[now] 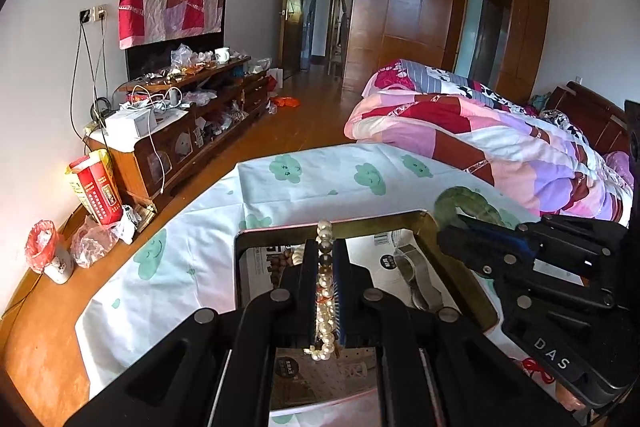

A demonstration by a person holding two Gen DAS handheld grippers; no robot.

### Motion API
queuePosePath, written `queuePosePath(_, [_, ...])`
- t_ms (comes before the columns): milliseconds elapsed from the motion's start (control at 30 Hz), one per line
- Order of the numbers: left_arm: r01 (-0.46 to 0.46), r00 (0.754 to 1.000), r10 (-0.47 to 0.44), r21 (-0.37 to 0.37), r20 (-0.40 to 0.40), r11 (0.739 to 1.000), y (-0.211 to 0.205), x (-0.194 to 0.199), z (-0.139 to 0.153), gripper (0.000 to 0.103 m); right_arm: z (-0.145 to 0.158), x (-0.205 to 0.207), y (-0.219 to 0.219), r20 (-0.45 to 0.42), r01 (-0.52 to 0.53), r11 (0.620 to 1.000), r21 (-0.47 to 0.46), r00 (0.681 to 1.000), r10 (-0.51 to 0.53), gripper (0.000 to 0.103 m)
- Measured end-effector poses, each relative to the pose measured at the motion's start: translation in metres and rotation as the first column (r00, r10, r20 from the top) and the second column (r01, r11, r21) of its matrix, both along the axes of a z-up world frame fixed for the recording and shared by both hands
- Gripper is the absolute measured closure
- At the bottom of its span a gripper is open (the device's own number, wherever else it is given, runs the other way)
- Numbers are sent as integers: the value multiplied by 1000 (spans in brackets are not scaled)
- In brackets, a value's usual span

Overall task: Organize jewelry
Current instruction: 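Lower the pearls into the tin with the left tool while the right tool places the jade bangle inside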

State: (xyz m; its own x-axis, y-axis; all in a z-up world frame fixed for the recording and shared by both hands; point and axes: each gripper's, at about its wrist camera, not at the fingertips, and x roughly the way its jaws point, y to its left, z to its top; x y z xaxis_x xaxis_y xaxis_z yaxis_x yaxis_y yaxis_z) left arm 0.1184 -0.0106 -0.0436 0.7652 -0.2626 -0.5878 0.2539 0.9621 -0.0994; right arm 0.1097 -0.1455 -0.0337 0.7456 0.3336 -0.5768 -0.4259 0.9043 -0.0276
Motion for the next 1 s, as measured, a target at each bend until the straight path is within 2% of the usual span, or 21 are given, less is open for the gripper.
queuePosePath(233, [-4,1000,4,10,-22,1000,3,7,-7,97,-7,10,8,-17,-6,1000,-4,1000,5,94])
queuePosePath(500, [-9,999,11,32,-51,999,0,11,-18,97,-29,21,13,-72,0,999,-43,997,-3,94])
queuePosePath(733, [-16,998,19,51,-62,999,-2,8,-20,94,-41,22,9,-101,10,998,-57,995,-16,87])
queuePosePath(800, [-30,998,34,59,-60,998,-1,6,-18,79,-41,22,8,-100,16,998,-61,995,-22,79])
queuePosePath(867, [-64,997,67,70,-42,996,1,1,-15,32,-40,20,6,-101,19,998,-60,995,-25,72])
queuePosePath(900, [-89,996,90,74,-15,993,3,-4,-13,26,-40,19,6,-102,23,998,-62,994,-29,67])
queuePosePath(933, [-88,996,88,67,0,994,4,-9,-12,24,-40,17,4,-104,31,997,-64,994,-37,60])
queuePosePath(1000, [-80,997,80,54,-3,995,8,-15,-11,24,-38,13,2,-105,41,997,-67,993,-48,57])
